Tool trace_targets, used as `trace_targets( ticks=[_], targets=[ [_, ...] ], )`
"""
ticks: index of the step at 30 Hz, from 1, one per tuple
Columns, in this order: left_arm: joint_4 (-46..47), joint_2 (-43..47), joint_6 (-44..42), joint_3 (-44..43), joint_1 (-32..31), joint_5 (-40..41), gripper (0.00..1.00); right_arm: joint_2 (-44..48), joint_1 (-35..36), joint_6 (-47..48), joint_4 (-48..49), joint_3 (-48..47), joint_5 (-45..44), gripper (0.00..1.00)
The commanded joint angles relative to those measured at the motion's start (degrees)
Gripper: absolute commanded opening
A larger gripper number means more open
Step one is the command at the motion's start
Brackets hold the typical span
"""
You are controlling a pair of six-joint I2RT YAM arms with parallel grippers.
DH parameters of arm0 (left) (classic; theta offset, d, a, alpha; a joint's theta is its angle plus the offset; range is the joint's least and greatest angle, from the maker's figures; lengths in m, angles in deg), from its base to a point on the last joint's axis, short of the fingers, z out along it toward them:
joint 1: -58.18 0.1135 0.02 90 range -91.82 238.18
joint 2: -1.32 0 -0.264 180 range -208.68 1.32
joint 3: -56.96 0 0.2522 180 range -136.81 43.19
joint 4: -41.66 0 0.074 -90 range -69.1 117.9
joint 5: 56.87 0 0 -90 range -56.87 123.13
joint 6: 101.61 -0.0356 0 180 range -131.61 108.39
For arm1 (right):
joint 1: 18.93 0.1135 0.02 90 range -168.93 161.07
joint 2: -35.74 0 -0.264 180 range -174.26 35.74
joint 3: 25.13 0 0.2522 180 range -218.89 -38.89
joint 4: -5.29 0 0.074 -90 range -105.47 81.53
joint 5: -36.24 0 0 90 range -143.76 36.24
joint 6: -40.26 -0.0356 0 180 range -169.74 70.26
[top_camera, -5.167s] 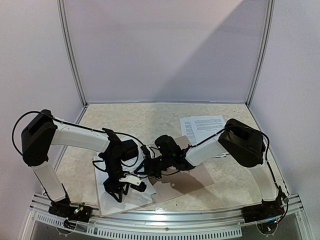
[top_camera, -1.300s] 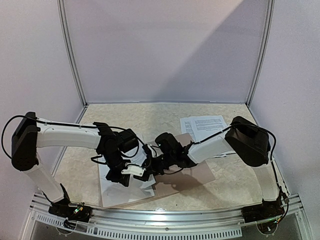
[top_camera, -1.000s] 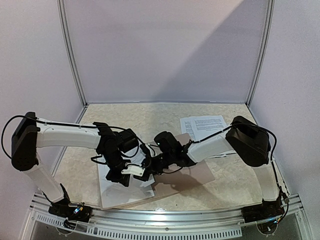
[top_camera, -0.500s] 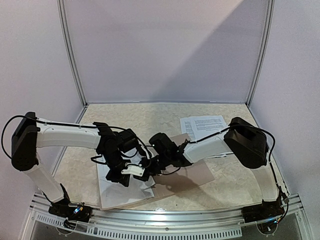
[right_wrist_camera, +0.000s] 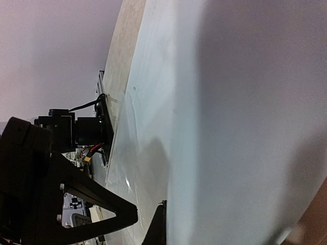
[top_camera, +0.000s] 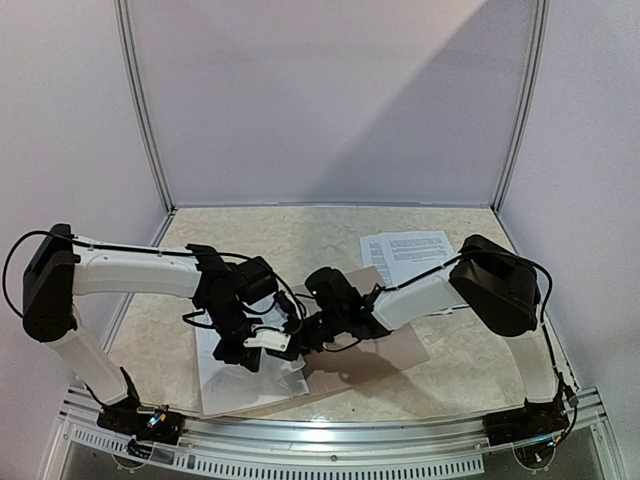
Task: Put the files into the folder
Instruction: Insert the folder to form pockets on the folder.
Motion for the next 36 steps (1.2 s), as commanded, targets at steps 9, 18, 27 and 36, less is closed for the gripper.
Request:
trace_targets(
  ticks=[9,18,27,36],
  targets=[
    [3.1,-1.7,-1.1,-0.2,0.6,1.4,0.0,-3.1,1.1,0.7,-8.9,-2.2,-5.7,0.0],
    [3.5,-1.8,-2.1,0.0,2.4,2.5,0.0,2.8,0.9,7.2,-17.8,-0.7,-10.7,0.0],
    [3.4,-2.0,-2.4,-1.2,2.3,2.1,0.0,0.6,0.5,6.1,-16.2,-3.8,-10.2,0.11],
    [-3.2,3.6,-0.9,-2.3,4.4,3.5,0.65,0.0,-1.0,4.9,-15.5,-3.7,-10.7,0.19]
  ],
)
